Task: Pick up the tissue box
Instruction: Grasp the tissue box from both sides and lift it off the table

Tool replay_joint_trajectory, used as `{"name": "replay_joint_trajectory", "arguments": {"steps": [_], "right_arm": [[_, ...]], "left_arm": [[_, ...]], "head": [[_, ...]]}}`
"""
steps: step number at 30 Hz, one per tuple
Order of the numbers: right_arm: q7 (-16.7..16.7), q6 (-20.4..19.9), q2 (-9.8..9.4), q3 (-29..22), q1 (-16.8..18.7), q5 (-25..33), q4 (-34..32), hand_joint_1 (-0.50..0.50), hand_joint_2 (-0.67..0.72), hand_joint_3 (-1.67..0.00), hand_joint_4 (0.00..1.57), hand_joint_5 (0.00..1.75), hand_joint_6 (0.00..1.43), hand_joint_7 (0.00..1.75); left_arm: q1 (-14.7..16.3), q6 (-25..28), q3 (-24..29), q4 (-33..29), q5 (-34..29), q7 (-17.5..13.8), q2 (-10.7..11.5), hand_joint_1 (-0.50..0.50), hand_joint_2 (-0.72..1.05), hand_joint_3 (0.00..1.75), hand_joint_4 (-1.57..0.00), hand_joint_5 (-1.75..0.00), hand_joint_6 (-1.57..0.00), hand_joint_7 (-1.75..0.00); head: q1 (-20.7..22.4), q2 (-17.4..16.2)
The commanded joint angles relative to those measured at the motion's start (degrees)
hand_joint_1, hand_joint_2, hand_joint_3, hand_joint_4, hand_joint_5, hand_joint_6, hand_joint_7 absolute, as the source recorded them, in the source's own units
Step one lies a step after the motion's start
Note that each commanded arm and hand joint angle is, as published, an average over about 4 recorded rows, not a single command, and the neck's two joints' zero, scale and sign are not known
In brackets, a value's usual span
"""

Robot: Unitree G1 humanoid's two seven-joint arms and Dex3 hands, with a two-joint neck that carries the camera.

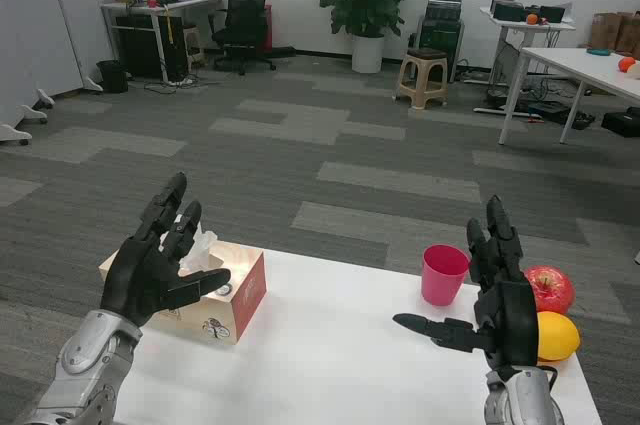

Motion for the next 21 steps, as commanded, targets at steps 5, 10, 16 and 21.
{"name": "replay_joint_trajectory", "arguments": {"steps": [5, 10, 16, 21], "right_arm": [[-9.4, -8.1, -0.74, 1.8, 0.5, -2.2, -4.0, -0.29, -0.24, -0.24, 0.17, 0.1, 0.0, 0.0], [-9.4, -8.1, -0.74, 1.9, 0.5, -2.2, -4.0, -0.29, -0.22, -0.24, 0.18, 0.1, 0.0, 0.0], [-9.4, -8.1, -0.65, 2.1, 0.5, -2.2, -4.0, -0.29, -0.22, -0.24, 0.17, 0.1, 0.0, 0.0], [-9.4, -8.1, -0.57, 2.3, 0.5, -2.2, -3.9, -0.29, -0.22, -0.24, 0.17, 0.1, 0.0, 0.0]], "left_arm": [[-2.0, -0.1, -7.4, -5.2, -2.7, 3.4, -2.0, 0.5, 0.89, 0.09, 0.0, 0.0, 0.0, 0.0], [-2.0, -0.1, -7.4, -5.2, -2.7, 3.4, -2.0, 0.5, 0.91, 0.09, 0.0, 0.0, 0.0, 0.0], [-1.9, -0.1, -7.3, -5.2, -2.7, 3.4, -2.0, 0.5, 0.91, 0.09, 0.0, 0.0, 0.0, 0.0], [-1.7, -0.2, -7.2, -5.2, -2.7, 3.4, -2.0, 0.5, 0.89, 0.09, 0.0, 0.0, 0.0, 0.0]], "head": [[-1.6, -2.3], [-1.4, -2.3], [-1.3, -2.4], [-1.4, -3.4]]}}
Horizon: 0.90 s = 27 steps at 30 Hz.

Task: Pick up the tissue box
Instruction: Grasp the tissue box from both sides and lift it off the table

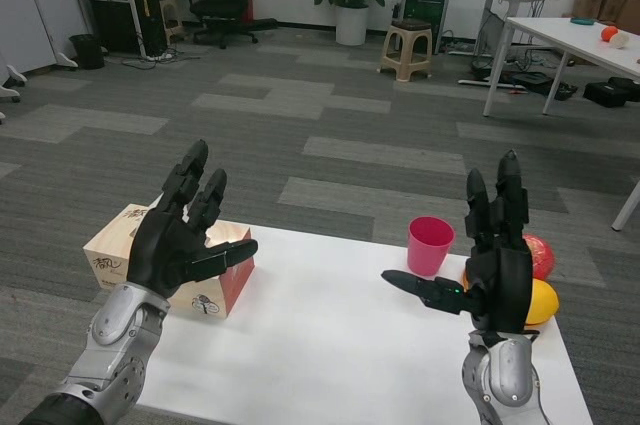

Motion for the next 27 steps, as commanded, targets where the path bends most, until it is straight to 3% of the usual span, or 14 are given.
{"name": "replay_joint_trajectory", "arguments": {"steps": [1, 12, 27], "right_arm": [[-0.3, -0.4, -0.03, 0.1, -0.1, 0.0, 0.0, -0.29, -0.24, -0.24, 0.16, 0.1, 0.0, 0.0], [-0.3, 0.3, -0.03, 1.2, -0.4, 0.1, 0.5, -0.29, -0.26, -0.24, 0.14, 0.1, 0.0, 0.0], [-0.3, 0.6, 0.06, 2.0, -0.5, 0.2, 0.9, -0.29, -0.26, -0.24, 0.14, 0.1, 0.0, 0.0]], "left_arm": [[0.1, -0.2, 0.4, -0.4, -0.3, 0.2, 0.5, 0.5, 0.91, 0.09, 0.0, 0.0, 0.0, 0.0], [0.3, -0.2, 1.1, -0.4, -0.3, 0.2, 0.5, 0.5, 0.94, 0.09, 0.0, 0.0, 0.0, 0.0], [0.7, -0.2, 1.5, -0.4, -0.5, 0.1, 0.7, 0.5, 0.96, 0.09, 0.0, 0.0, 0.0, 0.0]], "head": [[-0.1, -0.6], [-1.2, -3.7], [-0.8, -4.2]]}}
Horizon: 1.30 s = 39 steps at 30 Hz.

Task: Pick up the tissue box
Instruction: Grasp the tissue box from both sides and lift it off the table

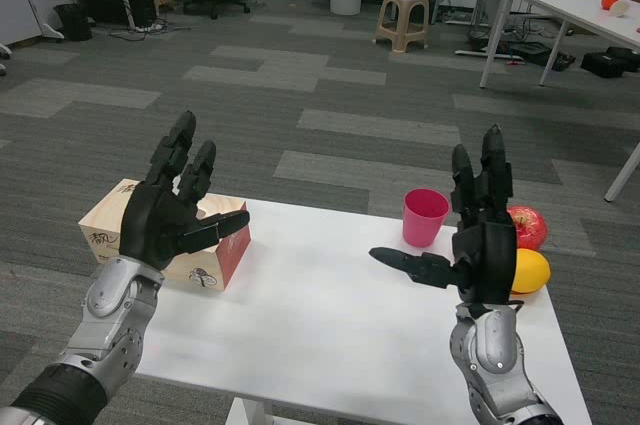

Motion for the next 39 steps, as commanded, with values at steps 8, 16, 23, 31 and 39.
{"name": "replay_joint_trajectory", "arguments": {"steps": [8, 16, 23, 31, 39], "right_arm": [[-0.3, 0.6, -0.01, 1.1, -0.8, 1.0, 1.8, -0.29, -0.27, -0.24, 0.14, 0.1, 0.0, 0.0], [-0.3, 0.6, -0.01, 2.5, -1.5, 1.5, 3.6, -0.29, -0.22, -0.24, 0.19, 0.1, 0.0, 0.0], [-0.2, 0.6, 0.01, 4.0, -2.3, 1.8, 5.2, -0.29, -0.22, -0.24, 0.2, 0.1, 0.0, 0.0], [-0.1, 0.7, 0.08, 5.3, -2.8, 1.9, 6.2, -0.29, -0.22, -0.26, 0.2, 0.1, 0.0, 0.0], [0.1, 0.7, 0.32, 6.4, -2.9, 2.1, 6.8, -0.28, -0.22, -0.24, 0.23, 0.1, 0.0, 0.0]], "left_arm": [[3.6, -0.1, 6.1, -0.6, -4.0, -0.9, 4.0, 0.5, 0.96, 0.09, 0.0, 0.0, 0.0, 0.0], [5.4, 3.0, 10.9, -0.8, -8.8, -3.6, 12.5, 0.5, 0.96, 0.09, 0.0, 0.0, 0.0, 0.0], [6.2, 9.3, 9.7, 5.1, -16.1, -8.8, 21.9, 0.5, 0.96, 0.09, 0.0, 0.0, 0.0, 0.0], [1.9, 10.7, -0.8, 16.1, -22.1, -10.8, 32.1, 0.5, 0.96, 0.09, 0.0, 0.0, 0.0, 0.0], [-5.3, 11.0, -14.7, 26.3, -27.4, -11.1, 37.8, 0.5, 0.96, 0.09, 0.0, 0.0, 0.0, 0.0]], "head": [[-1.1, -0.4], [-1.0, -0.9], [0.3, -0.7], [1.7, -0.6], [2.3, -0.5]]}}
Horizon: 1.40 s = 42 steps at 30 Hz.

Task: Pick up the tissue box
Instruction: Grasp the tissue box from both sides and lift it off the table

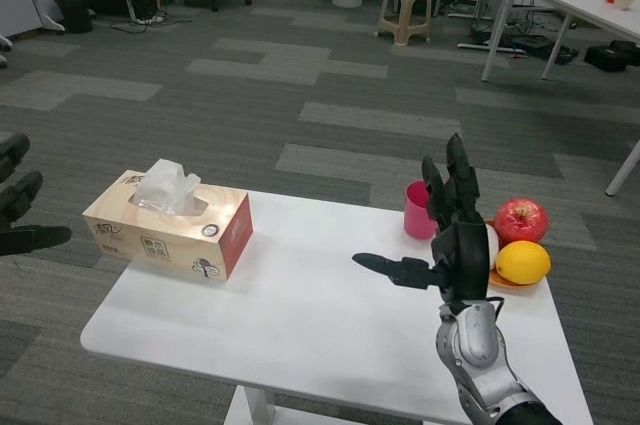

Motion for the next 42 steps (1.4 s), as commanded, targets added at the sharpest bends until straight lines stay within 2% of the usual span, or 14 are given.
{"name": "replay_joint_trajectory", "arguments": {"steps": [1, 5, 11, 14, 17, 19, 21, 25, 29, 33, 37, 40, 42], "right_arm": [[0.0, 0.0, 0.06, 0.3, -0.5, 0.3, 0.3, -0.28, -0.22, -0.24, 0.23, 0.1, 0.0, 0.0], [0.0, 0.0, 0.15, 0.5, -0.5, 0.5, 0.7, -0.29, -0.22, -0.24, 0.25, 0.1, 0.0, 0.0], [0.1, 0.0, 0.24, 1.1, -0.7, 0.8, 1.4, -0.29, -0.22, -0.24, 0.26, 0.1, 0.0, 0.0], [0.1, 0.0, 0.33, 1.6, -1.0, 0.9, 2.2, -0.29, -0.19, -0.24, 0.3, 0.1, 0.0, 0.0], [0.2, 0.0, 0.37, 2.0, -1.3, 1.1, 2.7, -0.28, -0.16, -0.24, 0.32, 0.1, 0.0, 0.0], [0.2, 0.0, 0.5, 2.2, -1.5, 1.1, 3.0, -0.28, -0.16, -0.24, 0.34, 0.1, 0.0, 0.0], [0.3, 0.0, 0.63, 2.4, -1.6, 1.1, 3.3, -0.29, -0.16, -0.24, 0.34, 0.1, 0.0, 0.0], [0.3, 0.0, 0.85, 2.4, -1.7, 1.2, 3.8, -0.26, -0.16, -0.24, 0.37, 0.1, 0.0, 0.0], [0.3, 0.0, 1.21, 2.5, -2.0, 1.2, 4.4, -0.28, -0.16, -0.24, 0.39, 0.1, 0.0, 0.0], [0.3, 0.0, 1.47, 2.7, -2.1, 1.2, 4.8, -0.26, -0.16, -0.24, 0.43, 0.1, 0.0, 0.0], [0.3, 0.0, 1.62, 2.8, -2.2, 1.2, 5.0, -0.29, -0.16, -0.24, 0.44, 0.1, 0.0, 0.0], [0.3, 0.0, 1.65, 2.8, -2.2, 1.2, 5.0, -0.26, -0.16, -0.24, 0.46, 0.1, 0.0, 0.0], [0.3, 0.0, 1.65, 2.8, -2.2, 1.3, 4.9, -0.25, -0.16, -0.24, 0.46, 0.1, 0.0, 0.0]], "left_arm": [[-4.0, 0.3, -7.0, 4.9, -3.7, -0.2, 3.4, 0.5, 0.96, 0.09, 0.0, 0.0, 0.0, 0.0], [-7.5, 0.4, -15.0, 9.4, -7.0, -0.1, 4.7, 0.5, 0.96, 0.09, 0.0, 0.0, 0.0, 0.0], [-11.4, 1.0, -21.8, 11.8, -7.5, -0.1, 4.8, 0.5, 0.96, 0.09, 0.0, 0.0, 0.0, 0.0], [-16.5, 1.6, -32.1, 14.3, -10.9, 0.1, 4.9, 0.5, 1.03, 0.09, 0.0, 0.0, 0.0, 0.0], [-20.3, 1.6, -40.8, 16.1, -15.0, 0.1, 5.1, 0.5, 0.98, 0.09, 0.0, 0.0, 0.0, 0.0], [-22.5, 1.7, -45.9, 17.2, -17.2, 0.3, 5.0, 0.5, 0.96, 0.09, 0.0, 0.0, 0.0, 0.0], [-23.9, 1.9, -48.6, 18.0, -18.4, 0.6, 4.5, 0.5, 1.0, 0.09, 0.0, 0.0, 0.0, 0.0], [-24.8, 2.4, -49.6, 19.5, -18.3, 1.2, 2.0, 0.5, 0.96, 0.09, 0.0, 0.0, 0.0, 0.0], [-25.7, 3.1, -51.6, 20.4, -18.3, 1.8, 0.2, 0.5, 1.0, 0.09, 0.0, 0.0, 0.0, 0.0], [-26.3, 3.2, -53.7, 20.6, -18.3, 2.0, -0.8, 0.5, 0.98, 0.09, 0.0, 0.0, 0.0, 0.0], [-26.6, 3.2, -54.9, 20.3, -18.3, 2.1, -1.4, 0.5, 1.05, 0.09, 0.0, 0.0, 0.0, 0.0], [-26.7, 3.2, -55.5, 20.1, -18.3, 2.1, -1.7, 0.5, 0.98, 0.09, 0.0, 0.0, 0.0, 0.0], [-26.7, 3.2, -55.9, 20.0, -18.3, 2.1, -1.8, 0.5, 1.0, 0.09, 0.0, 0.0, 0.0, 0.0]], "head": [[0.3, -0.1], [0.6, -0.1], [1.6, 0.0], [1.9, 0.2], [1.9, 0.2], [1.9, 0.2], [1.9, 0.2], [2.6, 0.4], [2.7, 0.4], [10.2, -0.3], [14.9, -0.5], [18.5, -0.9], [20.3, -1.2]]}}
